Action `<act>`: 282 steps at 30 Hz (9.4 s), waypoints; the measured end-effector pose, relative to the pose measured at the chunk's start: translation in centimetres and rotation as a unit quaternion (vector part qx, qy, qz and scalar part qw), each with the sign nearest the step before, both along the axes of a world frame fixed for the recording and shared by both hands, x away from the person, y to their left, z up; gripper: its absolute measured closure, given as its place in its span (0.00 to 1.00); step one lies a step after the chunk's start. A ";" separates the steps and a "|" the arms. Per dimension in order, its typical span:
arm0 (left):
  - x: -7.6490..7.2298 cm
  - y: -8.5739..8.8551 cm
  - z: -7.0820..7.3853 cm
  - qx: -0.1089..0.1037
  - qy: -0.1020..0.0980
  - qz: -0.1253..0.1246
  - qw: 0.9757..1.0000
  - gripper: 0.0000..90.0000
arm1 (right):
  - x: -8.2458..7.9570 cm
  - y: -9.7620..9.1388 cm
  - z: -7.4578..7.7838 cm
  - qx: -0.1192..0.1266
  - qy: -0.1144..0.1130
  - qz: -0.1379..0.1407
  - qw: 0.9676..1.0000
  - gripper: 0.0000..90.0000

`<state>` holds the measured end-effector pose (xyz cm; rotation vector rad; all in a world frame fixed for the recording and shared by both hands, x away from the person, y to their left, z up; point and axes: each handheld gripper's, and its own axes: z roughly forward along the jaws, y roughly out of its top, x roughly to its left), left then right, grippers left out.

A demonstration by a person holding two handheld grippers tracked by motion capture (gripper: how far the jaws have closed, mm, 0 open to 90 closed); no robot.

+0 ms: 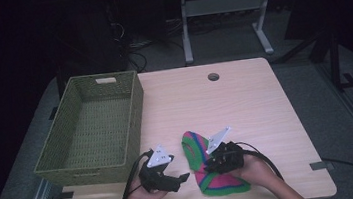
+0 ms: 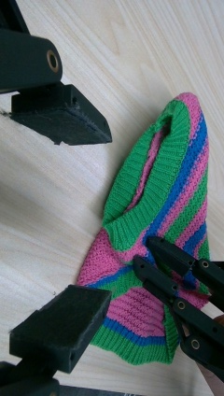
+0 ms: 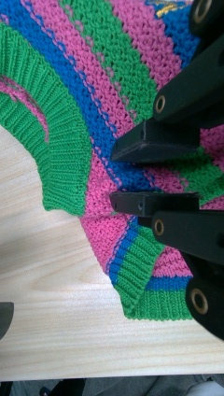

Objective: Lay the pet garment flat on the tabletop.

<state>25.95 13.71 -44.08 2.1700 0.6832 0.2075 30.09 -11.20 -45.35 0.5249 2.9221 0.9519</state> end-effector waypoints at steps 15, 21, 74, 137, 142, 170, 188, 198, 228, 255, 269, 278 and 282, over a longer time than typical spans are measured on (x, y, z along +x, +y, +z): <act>0.0 0.0 0.0 -0.001 0.002 0.000 1.000 0.22 | 0.2 0.0 0.3 -0.001 0.019 -0.001 1.000 0.92; 0.0 0.0 0.0 0.000 0.000 0.000 1.000 0.22 | 0.2 0.0 0.4 -0.003 0.017 0.002 1.000 0.94; 0.9 -1.1 0.2 -0.005 0.008 -0.016 1.000 0.25 | -0.3 -5.3 5.8 0.088 0.006 -0.030 0.996 0.95; 6.0 -3.9 0.0 0.026 0.038 -0.056 0.997 0.98 | -1.2 -7.7 4.5 0.112 0.020 0.026 0.993 0.95; 5.5 -4.0 0.3 0.035 0.026 -0.063 0.997 1.00 | -1.2 -8.0 4.6 0.113 0.019 0.024 0.993 0.95; 2.1 -3.6 4.6 0.032 -0.034 -0.082 0.996 1.00 | -1.7 -9.1 6.4 0.104 -0.004 0.015 0.994 0.95; 1.1 -2.5 6.1 0.030 -0.043 -0.072 0.996 1.00 | -0.1 -8.5 7.5 0.089 -0.010 0.021 0.996 0.95; 1.7 -2.9 6.6 0.031 -0.045 -0.072 0.996 1.00 | 0.2 -8.8 7.9 0.088 -0.013 0.018 0.996 0.95; 4.5 -3.8 6.0 0.028 -0.036 -0.066 0.997 1.00 | 1.7 -9.8 7.6 0.092 -0.010 0.004 0.996 0.95; 12.7 -5.6 4.5 0.014 -0.001 0.030 0.999 0.71 | 10.2 -11.3 6.3 0.059 -0.011 -0.166 0.984 0.63; 10.2 -5.7 2.1 0.025 0.019 0.004 0.999 0.52 | 7.1 -11.8 3.9 0.043 0.013 -0.132 0.990 0.59; 8.6 -6.2 0.7 0.031 0.036 -0.015 0.999 0.76 | 5.7 -11.8 2.7 0.033 0.016 -0.124 0.992 0.74; 8.1 -6.8 -0.1 0.052 0.038 -0.037 0.997 1.00 | 5.3 -11.5 2.1 0.019 0.026 -0.111 0.993 0.92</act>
